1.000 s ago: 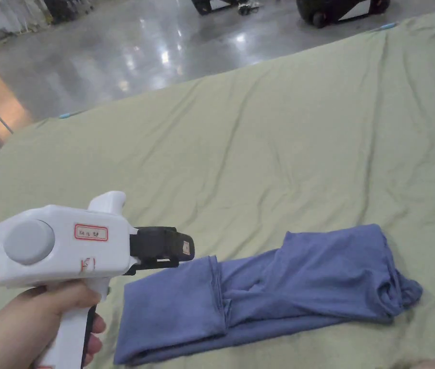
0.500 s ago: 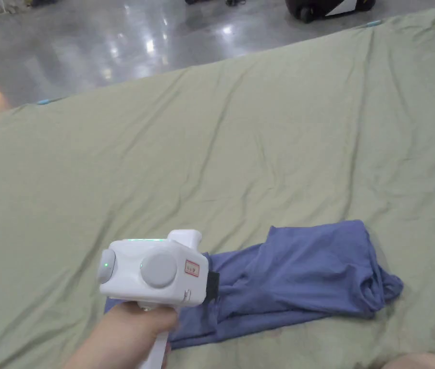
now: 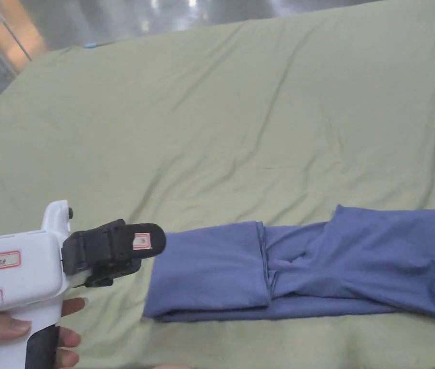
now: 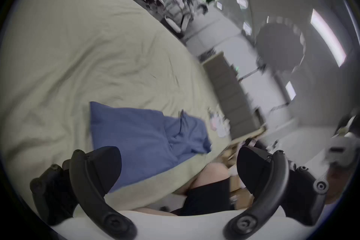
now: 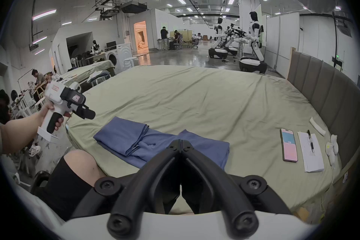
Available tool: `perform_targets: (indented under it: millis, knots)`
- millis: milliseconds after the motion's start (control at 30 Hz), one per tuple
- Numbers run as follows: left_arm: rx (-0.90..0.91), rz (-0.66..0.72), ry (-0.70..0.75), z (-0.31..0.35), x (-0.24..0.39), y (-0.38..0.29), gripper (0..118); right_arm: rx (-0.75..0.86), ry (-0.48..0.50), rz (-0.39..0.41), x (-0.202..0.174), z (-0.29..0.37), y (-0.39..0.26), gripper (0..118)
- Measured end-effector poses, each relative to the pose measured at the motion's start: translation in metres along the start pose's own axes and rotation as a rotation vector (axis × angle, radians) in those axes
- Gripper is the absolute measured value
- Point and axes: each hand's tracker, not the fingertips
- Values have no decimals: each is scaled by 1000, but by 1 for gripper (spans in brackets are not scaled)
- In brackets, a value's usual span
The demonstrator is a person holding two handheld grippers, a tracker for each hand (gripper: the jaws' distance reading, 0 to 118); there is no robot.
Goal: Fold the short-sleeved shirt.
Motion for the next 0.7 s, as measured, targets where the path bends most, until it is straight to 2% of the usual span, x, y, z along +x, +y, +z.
perform_targets:
  millis: [100, 167, 233, 300, 367, 467, 500, 533, 567, 600, 633, 667, 700]
  knots:
    - [-30, 238, -89, -4, -73, 1, 118, -6, -4, 21, -10, -8, 7, 0]
    - [-87, 325, -23, -21, -104, 1, 117, -9, 2, 23, -16, -12, 12, 0]
    - [-213, 286, -10, -45, -122, 1, 117, -14, -7, 23, -21, -14, 14, 0]
    - [-186, 170, -115, -63, -101, -6, 116, -25, -25, 20, -26, -16, 15, 0]
    - [-168, 100, -30, -85, -91, -2, 114, -47, -25, 15, -28, -18, 14, 0]
    - [-236, 67, -62, -100, -94, 8, 109, -87, -37, 47, -30, -21, 11, 0]
    - [-235, 70, -49, -103, -94, 10, 76, -91, -43, 57, -32, -21, 11, 0]
    - [-254, 92, 59, -109, -93, 8, 8, -92, -45, 57, -33, -21, 13, 0]
    - [-284, 161, 108, -111, -98, 5, 8, -90, -43, 54, -34, -20, 14, 0]
    - [-298, 187, 9, -111, -101, 5, 8, -88, -40, 47, -35, -20, 15, 0]
    - [-281, 140, -10, -106, -95, 7, 8, -86, -33, 41, -36, -18, 17, 0]
    - [-275, 80, 58, -101, -84, 10, 8, -83, -33, 42, -38, -17, 19, 0]
    - [-288, 77, 57, -98, -79, 12, 8, -76, -37, 47, -39, -15, 20, 0]
